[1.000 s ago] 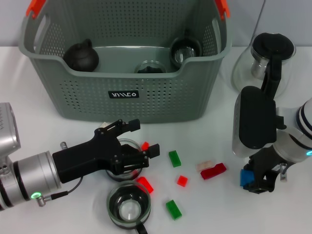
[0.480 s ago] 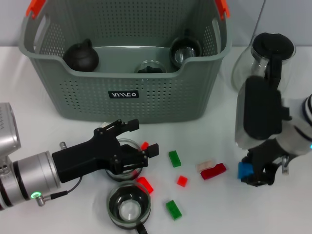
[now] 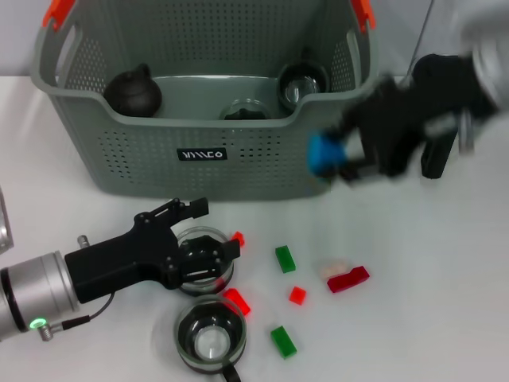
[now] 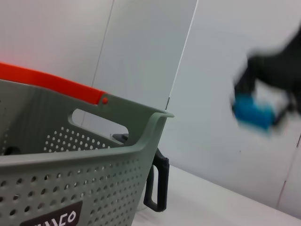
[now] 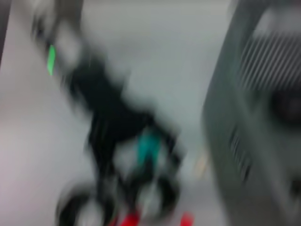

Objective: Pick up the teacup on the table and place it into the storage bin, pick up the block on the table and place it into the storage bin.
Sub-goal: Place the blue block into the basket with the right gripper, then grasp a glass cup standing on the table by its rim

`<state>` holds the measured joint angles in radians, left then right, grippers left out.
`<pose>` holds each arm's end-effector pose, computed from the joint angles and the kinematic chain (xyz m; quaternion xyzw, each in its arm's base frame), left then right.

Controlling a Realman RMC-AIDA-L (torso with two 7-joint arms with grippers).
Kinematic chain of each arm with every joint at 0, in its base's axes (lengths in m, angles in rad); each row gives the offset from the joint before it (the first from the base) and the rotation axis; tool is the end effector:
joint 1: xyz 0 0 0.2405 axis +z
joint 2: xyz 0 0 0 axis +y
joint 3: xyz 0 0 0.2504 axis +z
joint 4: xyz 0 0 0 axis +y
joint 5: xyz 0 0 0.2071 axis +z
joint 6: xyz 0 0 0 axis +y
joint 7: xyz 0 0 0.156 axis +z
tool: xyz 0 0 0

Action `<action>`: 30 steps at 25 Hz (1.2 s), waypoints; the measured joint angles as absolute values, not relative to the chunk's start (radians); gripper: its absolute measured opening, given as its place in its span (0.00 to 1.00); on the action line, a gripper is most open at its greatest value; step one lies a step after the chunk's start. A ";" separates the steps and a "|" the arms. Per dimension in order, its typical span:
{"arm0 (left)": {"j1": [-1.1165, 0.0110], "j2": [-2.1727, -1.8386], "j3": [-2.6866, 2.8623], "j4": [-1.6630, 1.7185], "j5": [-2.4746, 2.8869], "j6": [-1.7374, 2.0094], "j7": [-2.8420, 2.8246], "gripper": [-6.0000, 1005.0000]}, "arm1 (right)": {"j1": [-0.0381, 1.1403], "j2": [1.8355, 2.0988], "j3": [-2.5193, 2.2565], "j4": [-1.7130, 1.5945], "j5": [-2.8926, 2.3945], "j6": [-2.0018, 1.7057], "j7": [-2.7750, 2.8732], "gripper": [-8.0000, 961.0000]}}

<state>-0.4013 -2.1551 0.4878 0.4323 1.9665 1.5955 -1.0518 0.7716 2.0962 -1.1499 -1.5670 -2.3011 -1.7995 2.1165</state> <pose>-0.2775 0.2714 -0.0470 -0.8920 -0.2360 -0.3422 0.1775 0.0653 0.3462 0.0349 -0.9946 0.0228 -0.0329 0.0961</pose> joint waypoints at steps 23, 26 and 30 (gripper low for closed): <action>-0.394 -2.152 0.488 0.447 1.967 1.607 -1.054 0.91 | 1.059 2.034 -1.024 -0.895 -2.429 -1.124 2.101 0.60; -0.393 -2.151 0.491 0.457 1.969 1.622 -1.054 0.91 | 1.041 2.038 -1.023 -0.919 -2.417 -1.130 2.087 0.68; -0.391 -2.142 0.495 0.504 2.000 1.674 -1.064 0.91 | 0.985 2.056 -1.019 -1.018 -2.341 -1.183 2.042 0.78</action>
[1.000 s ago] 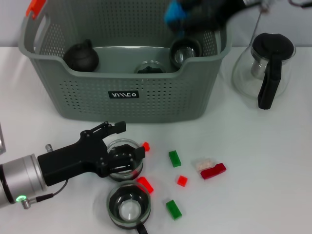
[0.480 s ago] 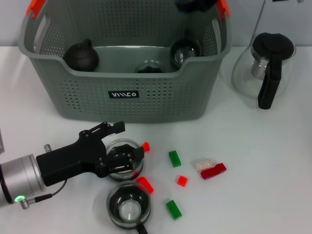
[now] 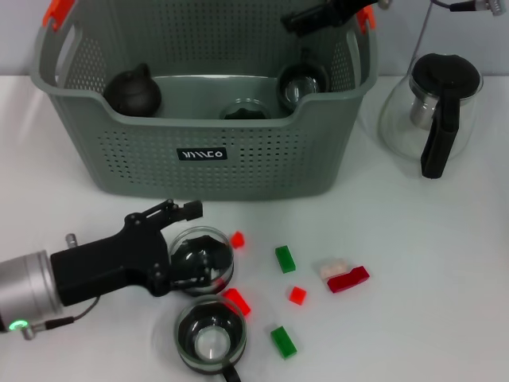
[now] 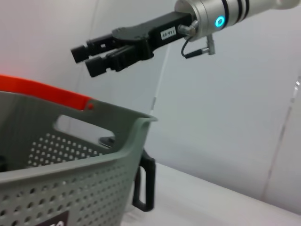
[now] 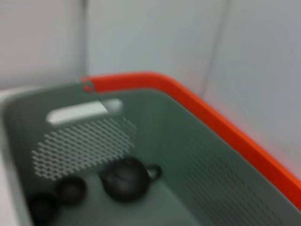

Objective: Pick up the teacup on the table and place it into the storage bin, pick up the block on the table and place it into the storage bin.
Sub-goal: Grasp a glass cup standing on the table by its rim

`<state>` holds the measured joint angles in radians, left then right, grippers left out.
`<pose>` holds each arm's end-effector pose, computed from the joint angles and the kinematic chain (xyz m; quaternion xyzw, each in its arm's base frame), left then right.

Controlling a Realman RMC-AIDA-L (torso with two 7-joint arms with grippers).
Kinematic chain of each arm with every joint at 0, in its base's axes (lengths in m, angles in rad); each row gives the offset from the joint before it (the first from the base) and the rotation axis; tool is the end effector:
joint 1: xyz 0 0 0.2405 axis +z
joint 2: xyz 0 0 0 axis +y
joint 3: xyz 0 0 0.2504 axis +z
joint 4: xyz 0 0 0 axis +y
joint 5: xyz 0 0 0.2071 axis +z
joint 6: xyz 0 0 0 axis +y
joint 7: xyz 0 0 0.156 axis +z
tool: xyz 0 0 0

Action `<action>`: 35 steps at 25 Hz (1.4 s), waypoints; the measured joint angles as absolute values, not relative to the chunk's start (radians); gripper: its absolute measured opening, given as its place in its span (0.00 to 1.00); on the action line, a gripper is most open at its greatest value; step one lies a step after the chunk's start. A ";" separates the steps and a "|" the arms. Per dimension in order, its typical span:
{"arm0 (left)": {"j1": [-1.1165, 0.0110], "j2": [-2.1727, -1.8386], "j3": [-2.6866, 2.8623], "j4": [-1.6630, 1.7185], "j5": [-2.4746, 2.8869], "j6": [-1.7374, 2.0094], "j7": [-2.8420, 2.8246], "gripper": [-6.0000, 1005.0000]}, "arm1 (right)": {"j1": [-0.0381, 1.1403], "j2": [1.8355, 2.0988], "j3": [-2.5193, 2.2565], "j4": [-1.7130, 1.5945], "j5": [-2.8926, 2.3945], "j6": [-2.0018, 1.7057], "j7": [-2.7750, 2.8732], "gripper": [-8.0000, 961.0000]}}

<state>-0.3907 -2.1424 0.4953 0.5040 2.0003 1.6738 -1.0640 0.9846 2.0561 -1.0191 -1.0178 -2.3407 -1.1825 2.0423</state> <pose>-0.2775 0.2669 -0.0323 -0.9061 -0.2051 -0.3338 0.1597 0.0650 0.4635 0.0210 -0.9573 0.1091 0.0617 0.2606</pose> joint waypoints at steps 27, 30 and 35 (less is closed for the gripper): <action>-0.383 -2.159 0.820 1.044 2.361 1.878 -1.067 0.91 | 0.622 2.088 -1.047 -1.035 -2.054 -1.788 2.016 0.98; -0.384 -2.169 0.903 1.084 2.381 1.840 -1.070 0.91 | 0.619 2.090 -1.043 -1.009 -2.054 -1.774 2.012 0.98; -0.399 -2.170 0.981 1.107 2.383 1.799 -1.073 0.91 | 0.619 2.092 -1.035 -0.981 -2.054 -1.765 2.011 0.98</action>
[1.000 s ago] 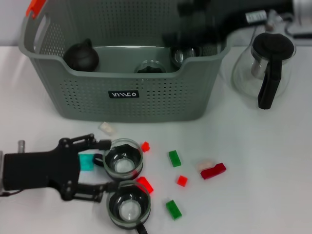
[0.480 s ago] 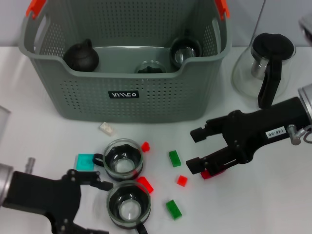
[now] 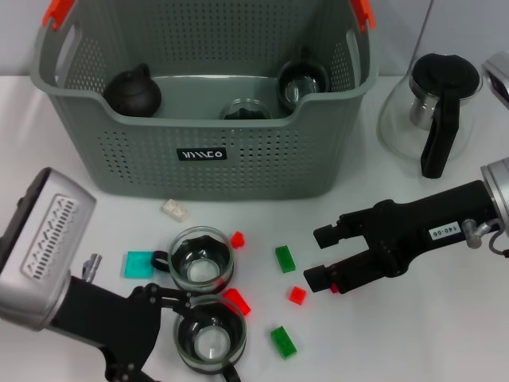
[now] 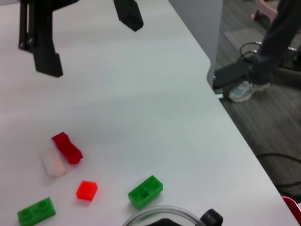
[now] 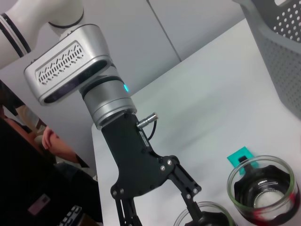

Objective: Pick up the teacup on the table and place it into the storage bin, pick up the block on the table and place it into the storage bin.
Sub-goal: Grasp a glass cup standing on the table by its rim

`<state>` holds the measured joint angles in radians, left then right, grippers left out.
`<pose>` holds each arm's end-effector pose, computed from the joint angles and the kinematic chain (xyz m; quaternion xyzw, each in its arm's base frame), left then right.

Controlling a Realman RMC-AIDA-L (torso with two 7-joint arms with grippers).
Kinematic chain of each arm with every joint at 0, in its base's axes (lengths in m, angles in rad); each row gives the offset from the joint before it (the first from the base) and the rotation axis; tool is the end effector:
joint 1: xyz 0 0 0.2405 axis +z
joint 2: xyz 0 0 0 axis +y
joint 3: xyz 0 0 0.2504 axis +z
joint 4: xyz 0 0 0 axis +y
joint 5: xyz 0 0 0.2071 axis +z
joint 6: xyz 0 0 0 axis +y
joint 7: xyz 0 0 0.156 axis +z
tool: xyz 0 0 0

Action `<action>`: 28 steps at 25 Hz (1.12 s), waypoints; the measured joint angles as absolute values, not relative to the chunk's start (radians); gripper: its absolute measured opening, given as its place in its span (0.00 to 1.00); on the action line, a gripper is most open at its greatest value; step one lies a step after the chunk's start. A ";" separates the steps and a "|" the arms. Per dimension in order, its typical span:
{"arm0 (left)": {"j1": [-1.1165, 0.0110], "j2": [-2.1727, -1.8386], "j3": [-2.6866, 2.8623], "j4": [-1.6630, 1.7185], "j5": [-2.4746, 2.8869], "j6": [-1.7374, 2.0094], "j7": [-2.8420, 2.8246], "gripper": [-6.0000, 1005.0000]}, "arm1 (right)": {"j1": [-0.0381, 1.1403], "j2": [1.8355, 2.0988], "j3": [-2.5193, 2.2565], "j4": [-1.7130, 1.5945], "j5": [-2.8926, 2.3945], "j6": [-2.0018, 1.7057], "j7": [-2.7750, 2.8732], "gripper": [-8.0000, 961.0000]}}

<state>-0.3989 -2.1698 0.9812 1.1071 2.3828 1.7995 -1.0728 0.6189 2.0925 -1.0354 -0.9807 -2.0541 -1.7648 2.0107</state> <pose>-0.2528 0.2637 -0.0235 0.9955 -0.0882 0.0093 0.0338 0.1693 0.3190 -0.0163 0.9533 -0.2726 -0.1106 0.0680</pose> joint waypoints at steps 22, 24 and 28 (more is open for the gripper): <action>-0.431 -2.173 1.346 1.188 2.433 1.663 -1.267 0.91 | 0.568 2.078 -1.035 -0.936 -2.127 -1.693 1.985 0.98; -0.432 -2.174 1.361 1.189 2.436 1.650 -1.272 0.91 | 0.568 2.078 -1.035 -0.936 -2.128 -1.689 1.984 0.98; -0.432 -2.174 1.384 1.188 2.439 1.635 -1.276 0.84 | 0.568 2.077 -1.035 -0.936 -2.129 -1.684 1.984 0.98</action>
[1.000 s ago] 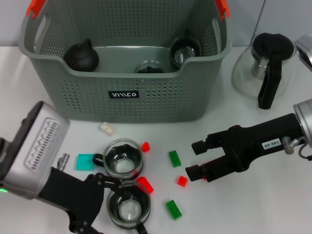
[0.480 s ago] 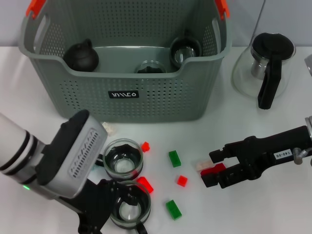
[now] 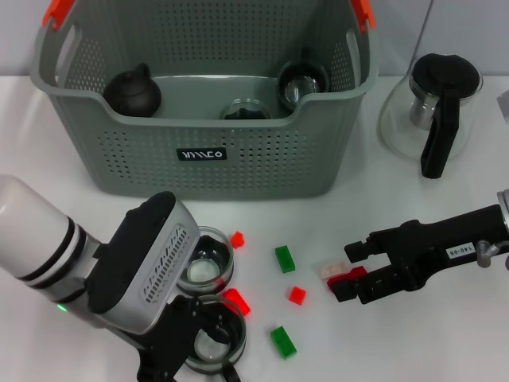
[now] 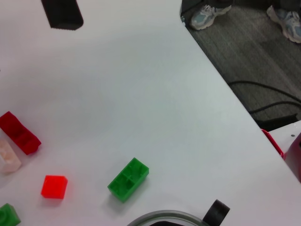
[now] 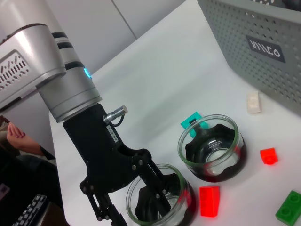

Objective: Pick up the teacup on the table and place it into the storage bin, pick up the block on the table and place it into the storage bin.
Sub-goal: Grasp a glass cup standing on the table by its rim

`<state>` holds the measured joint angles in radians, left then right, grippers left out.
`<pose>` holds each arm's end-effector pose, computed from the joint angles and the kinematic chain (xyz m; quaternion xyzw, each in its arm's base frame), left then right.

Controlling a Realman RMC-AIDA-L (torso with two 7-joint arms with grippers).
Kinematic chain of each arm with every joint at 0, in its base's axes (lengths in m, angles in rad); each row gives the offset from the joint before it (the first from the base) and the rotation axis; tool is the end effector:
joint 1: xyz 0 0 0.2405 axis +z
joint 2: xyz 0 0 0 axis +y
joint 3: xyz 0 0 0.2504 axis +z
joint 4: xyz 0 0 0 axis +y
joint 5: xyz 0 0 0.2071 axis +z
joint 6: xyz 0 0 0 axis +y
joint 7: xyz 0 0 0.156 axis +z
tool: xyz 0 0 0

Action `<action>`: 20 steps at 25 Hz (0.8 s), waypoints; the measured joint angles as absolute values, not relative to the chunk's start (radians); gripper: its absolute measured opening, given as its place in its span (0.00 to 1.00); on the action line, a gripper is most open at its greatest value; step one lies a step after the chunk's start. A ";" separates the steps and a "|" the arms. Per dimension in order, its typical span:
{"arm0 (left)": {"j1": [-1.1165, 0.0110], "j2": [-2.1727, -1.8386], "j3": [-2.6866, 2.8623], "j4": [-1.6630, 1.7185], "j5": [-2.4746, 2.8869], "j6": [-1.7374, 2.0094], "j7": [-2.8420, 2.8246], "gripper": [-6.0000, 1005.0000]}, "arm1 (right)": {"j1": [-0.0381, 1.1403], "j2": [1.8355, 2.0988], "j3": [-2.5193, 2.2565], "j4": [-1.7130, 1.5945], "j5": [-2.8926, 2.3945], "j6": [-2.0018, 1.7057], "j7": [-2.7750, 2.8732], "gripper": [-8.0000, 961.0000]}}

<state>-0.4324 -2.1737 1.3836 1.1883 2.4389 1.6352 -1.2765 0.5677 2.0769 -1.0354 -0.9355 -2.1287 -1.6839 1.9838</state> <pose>-0.2222 0.2730 -0.0659 0.9786 -0.1524 -0.1110 0.0827 0.2076 0.3179 -0.0200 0.9470 -0.3109 -0.0767 0.0276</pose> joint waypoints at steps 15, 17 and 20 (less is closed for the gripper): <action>-0.445 -2.172 1.420 1.189 2.489 1.615 -1.290 0.56 | 0.569 2.072 -1.014 -0.936 -2.129 -1.676 1.987 0.98; -0.445 -2.172 1.423 1.189 2.489 1.615 -1.290 0.48 | 0.570 2.071 -1.010 -0.936 -2.129 -1.677 1.986 0.98; -0.446 -2.172 1.423 1.193 2.489 1.622 -1.295 0.38 | 0.572 2.070 -1.009 -0.936 -2.129 -1.678 1.986 0.98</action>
